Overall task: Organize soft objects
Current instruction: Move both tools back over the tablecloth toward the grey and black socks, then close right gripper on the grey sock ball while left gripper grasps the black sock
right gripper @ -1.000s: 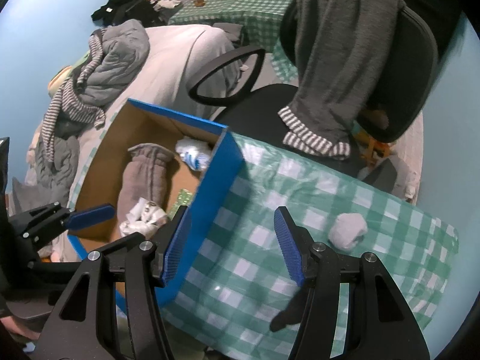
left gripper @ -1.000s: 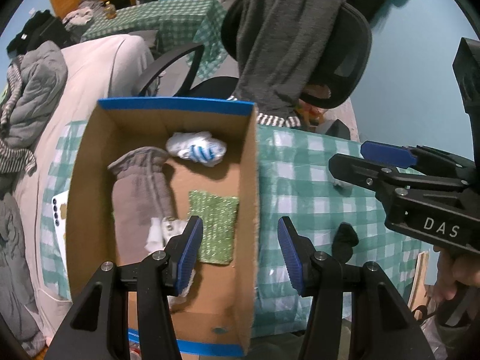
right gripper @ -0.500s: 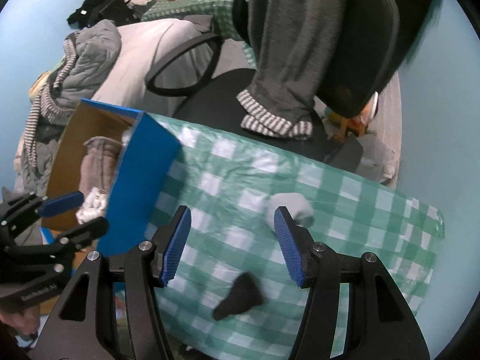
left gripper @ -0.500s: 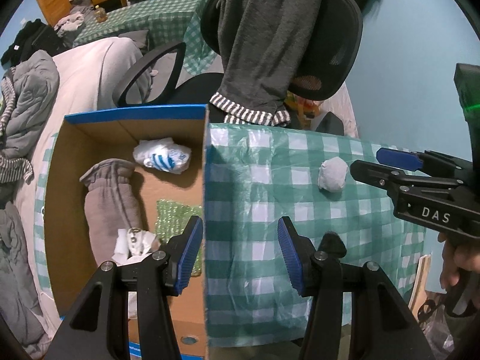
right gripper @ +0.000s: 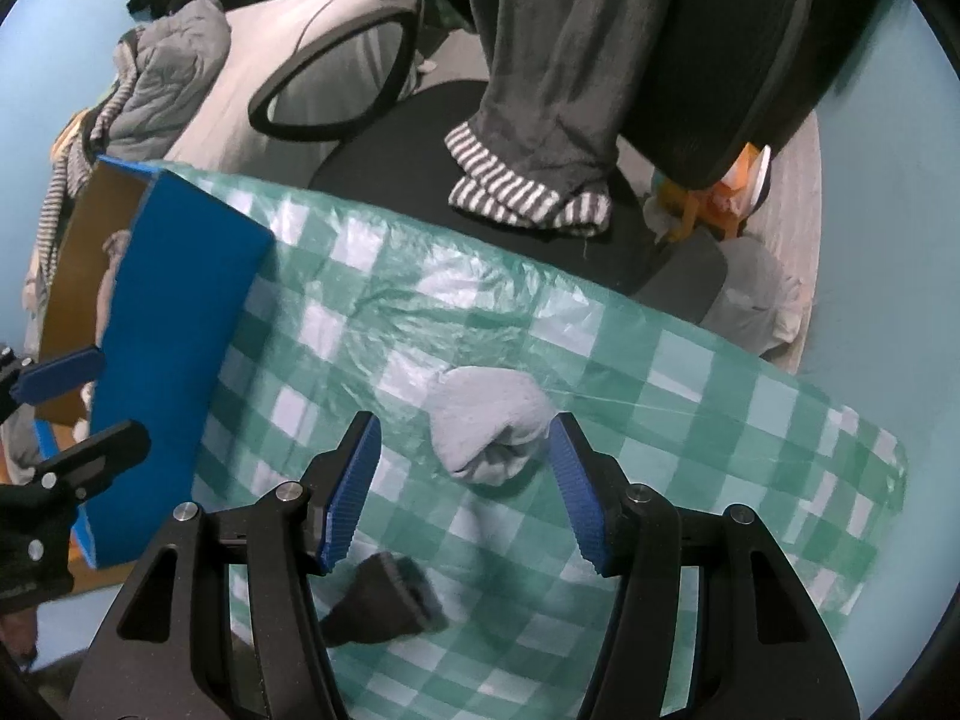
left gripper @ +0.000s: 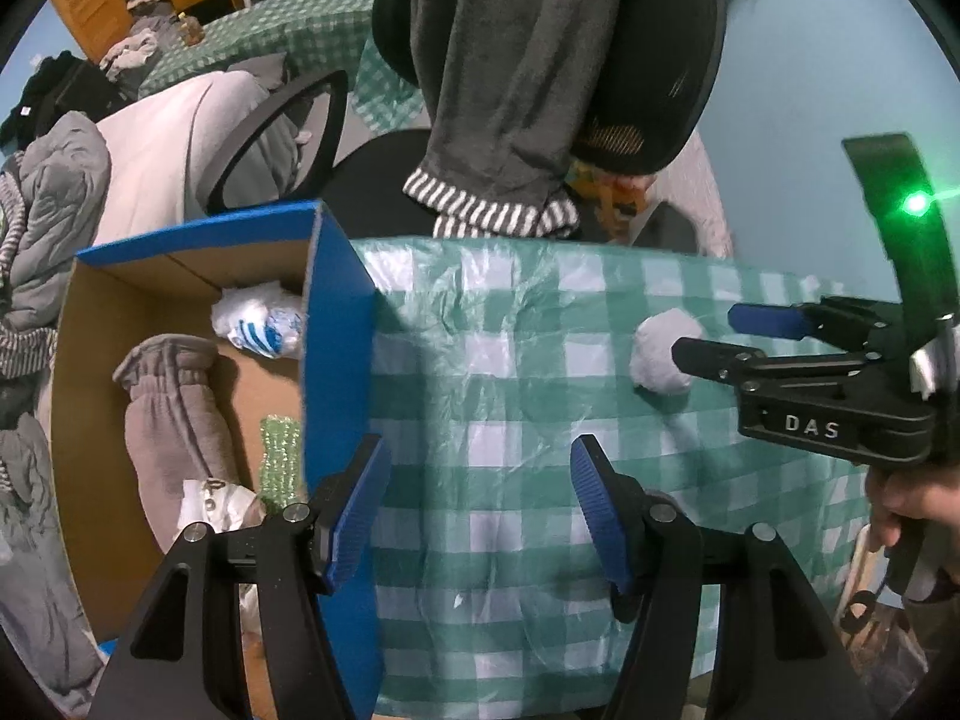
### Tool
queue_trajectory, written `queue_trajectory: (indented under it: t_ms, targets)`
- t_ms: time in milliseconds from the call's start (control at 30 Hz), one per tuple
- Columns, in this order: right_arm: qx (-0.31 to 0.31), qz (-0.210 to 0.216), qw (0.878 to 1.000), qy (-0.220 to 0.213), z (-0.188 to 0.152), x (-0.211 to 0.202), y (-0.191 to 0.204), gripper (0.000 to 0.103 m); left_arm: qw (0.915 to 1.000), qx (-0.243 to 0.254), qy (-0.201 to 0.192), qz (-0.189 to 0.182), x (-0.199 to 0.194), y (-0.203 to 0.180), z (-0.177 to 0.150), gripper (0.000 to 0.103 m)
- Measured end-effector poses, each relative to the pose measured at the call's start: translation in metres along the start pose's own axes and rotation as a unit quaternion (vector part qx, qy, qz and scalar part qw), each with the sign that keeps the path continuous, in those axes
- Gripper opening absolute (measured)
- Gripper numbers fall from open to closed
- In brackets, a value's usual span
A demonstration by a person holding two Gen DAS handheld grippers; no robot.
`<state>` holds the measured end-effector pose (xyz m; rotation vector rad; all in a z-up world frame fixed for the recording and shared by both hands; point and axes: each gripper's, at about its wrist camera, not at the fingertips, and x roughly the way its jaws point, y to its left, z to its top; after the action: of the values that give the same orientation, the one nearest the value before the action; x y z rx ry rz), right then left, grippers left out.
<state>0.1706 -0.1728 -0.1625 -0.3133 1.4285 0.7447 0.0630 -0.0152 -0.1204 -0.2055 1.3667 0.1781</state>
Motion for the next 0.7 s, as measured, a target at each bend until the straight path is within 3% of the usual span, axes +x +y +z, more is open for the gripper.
queue_trajectory:
  t_ms: [267,633,700]
  targets:
    - [-0.023,-0.008,1.0,0.013,0.002,0.028,-0.002,0.058,0.9996,0.012,0.02,0.014,0.027,-0.008,0.002,0.064]
    - [-0.035,-0.037,0.998,0.023,0.001,0.049,-0.007,0.058,0.9993,0.02,0.032,0.007,0.042,-0.021,0.003,0.064]
    - [-0.035,-0.038,0.998,0.019,0.0,0.05,-0.008,0.053,0.9992,0.021,0.034,0.007,0.043,-0.023,0.001,0.064]
